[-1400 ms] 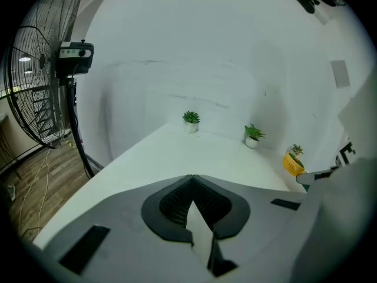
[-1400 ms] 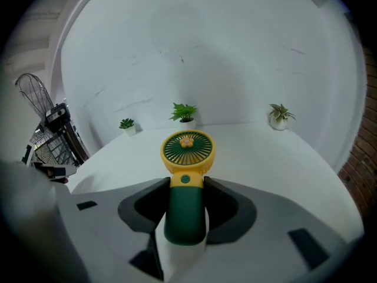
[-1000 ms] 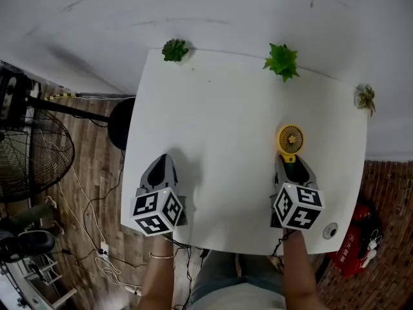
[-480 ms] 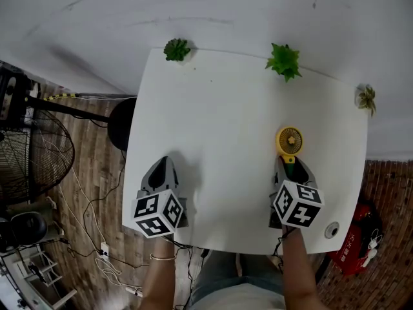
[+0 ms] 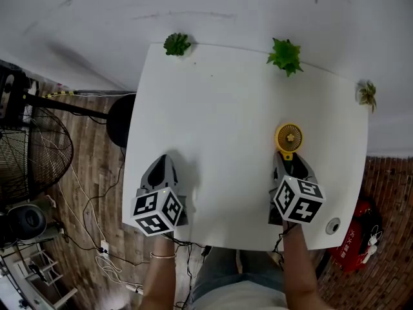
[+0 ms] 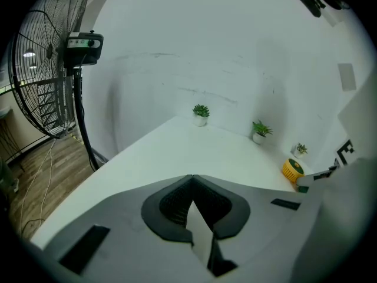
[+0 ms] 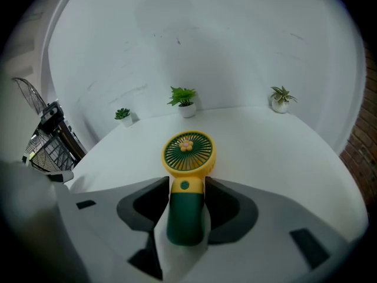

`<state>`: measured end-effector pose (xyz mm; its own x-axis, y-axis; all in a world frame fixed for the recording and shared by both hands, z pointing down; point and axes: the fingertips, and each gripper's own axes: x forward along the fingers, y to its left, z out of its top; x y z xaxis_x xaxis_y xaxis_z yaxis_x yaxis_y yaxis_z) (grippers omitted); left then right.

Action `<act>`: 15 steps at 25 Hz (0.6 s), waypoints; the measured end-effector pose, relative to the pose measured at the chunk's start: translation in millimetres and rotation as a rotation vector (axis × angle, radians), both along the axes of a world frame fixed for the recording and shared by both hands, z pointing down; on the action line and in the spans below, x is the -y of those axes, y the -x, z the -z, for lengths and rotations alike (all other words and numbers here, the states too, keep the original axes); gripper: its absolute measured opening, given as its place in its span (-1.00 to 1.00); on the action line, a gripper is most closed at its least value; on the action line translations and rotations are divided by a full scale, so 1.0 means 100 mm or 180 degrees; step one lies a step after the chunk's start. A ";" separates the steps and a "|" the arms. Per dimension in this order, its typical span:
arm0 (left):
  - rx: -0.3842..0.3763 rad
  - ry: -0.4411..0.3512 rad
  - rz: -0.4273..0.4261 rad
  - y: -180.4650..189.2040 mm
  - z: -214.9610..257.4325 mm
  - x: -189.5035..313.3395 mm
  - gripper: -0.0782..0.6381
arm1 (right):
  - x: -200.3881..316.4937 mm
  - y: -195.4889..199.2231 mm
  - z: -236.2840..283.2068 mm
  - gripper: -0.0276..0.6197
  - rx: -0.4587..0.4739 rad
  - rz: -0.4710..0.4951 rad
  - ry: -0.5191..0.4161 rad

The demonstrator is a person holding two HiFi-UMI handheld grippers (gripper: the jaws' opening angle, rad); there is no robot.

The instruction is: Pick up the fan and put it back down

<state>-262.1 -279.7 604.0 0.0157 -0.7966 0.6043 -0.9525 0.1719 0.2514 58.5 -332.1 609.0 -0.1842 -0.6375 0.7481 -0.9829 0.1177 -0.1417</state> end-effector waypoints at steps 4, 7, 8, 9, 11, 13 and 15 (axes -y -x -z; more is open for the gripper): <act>-0.0005 -0.0009 0.0006 0.00 0.01 -0.01 -0.75 | 0.00 0.00 0.03 -0.29 -0.0027 0.0018 -0.0036; -0.0010 -0.0011 0.0011 0.00 0.01 -0.01 -0.75 | 0.00 -0.01 0.06 -0.27 -0.0039 0.0034 -0.0040; -0.0013 -0.0012 0.0013 -0.01 0.01 -0.01 -0.75 | 0.00 -0.02 0.06 -0.27 -0.0044 0.0041 -0.0037; -0.0015 -0.0013 0.0014 -0.02 0.01 -0.01 -0.75 | 0.00 -0.03 0.06 -0.26 -0.0049 0.0051 -0.0032; -0.0015 -0.0015 0.0013 -0.04 0.03 -0.01 -0.75 | -0.01 -0.03 0.06 -0.26 -0.0054 0.0076 -0.0020; -0.0011 -0.0022 0.0012 -0.06 0.05 -0.01 -0.75 | -0.01 -0.03 0.09 -0.26 -0.0048 0.0101 -0.0019; -0.0005 -0.0032 0.0011 -0.07 0.09 0.00 -0.75 | -0.02 -0.03 0.12 -0.26 -0.0037 0.0121 -0.0032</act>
